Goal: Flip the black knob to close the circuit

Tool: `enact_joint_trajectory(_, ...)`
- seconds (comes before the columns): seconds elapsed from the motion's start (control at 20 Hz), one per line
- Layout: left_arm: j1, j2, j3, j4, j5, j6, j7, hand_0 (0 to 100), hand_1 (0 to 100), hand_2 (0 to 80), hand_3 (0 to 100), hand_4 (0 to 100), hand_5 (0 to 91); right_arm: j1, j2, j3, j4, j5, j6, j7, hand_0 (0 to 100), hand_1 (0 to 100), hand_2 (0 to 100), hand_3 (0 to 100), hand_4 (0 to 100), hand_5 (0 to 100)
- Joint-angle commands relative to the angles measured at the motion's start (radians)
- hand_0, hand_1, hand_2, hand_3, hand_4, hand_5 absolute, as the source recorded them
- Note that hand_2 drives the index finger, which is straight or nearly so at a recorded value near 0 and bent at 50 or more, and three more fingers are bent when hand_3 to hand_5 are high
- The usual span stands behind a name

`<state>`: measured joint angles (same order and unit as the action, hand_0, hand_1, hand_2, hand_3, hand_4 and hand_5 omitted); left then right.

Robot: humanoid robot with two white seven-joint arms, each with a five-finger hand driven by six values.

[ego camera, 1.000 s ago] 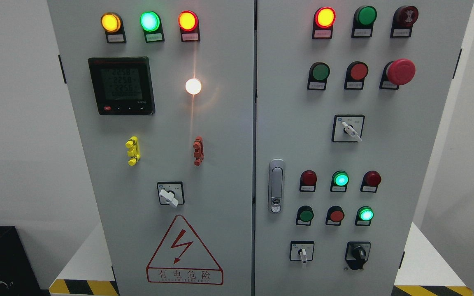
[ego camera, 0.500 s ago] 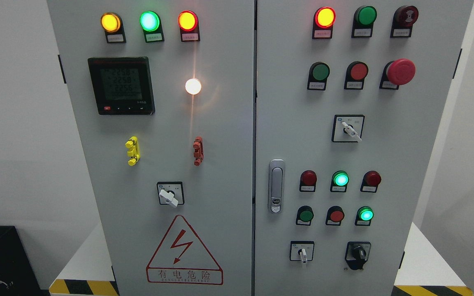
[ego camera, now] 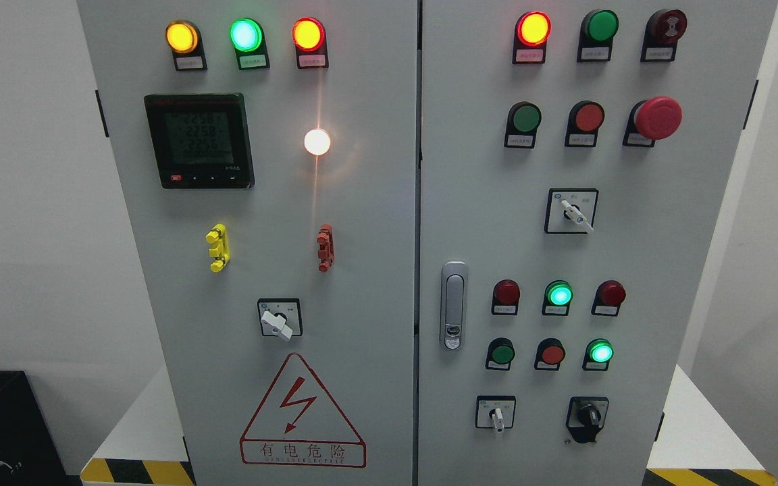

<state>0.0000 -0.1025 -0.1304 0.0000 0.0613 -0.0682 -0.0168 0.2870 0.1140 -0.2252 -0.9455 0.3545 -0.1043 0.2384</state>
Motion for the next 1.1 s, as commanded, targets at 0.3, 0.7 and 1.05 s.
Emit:
enact_joint_trajectory(0.3,0.021,0.0,0.0,-0.023,0.0,-0.001,0.0,12,56,0.0,0,0,0.0,0.05,-0.001,0.148,-0.449,0.173,-0.052,-0.169,0,7,52,72,62,49)
enact_joint_trajectory(0.7,0.021,0.0,0.0,-0.023,0.0,-0.001,0.0,12,56,0.0,0,0,0.0,0.047,-0.002,0.153,-0.633,0.257,-0.011,-0.252,0,6,69,84,73,70)
enact_joint_trajectory(1.05,0.021,0.001,0.0,-0.023,0.0,-0.001,0.0,12,56,0.0,0,0,0.0,-0.006,-0.001,0.155,-0.78,0.267,0.133,-0.248,0,4,83,96,82,86)
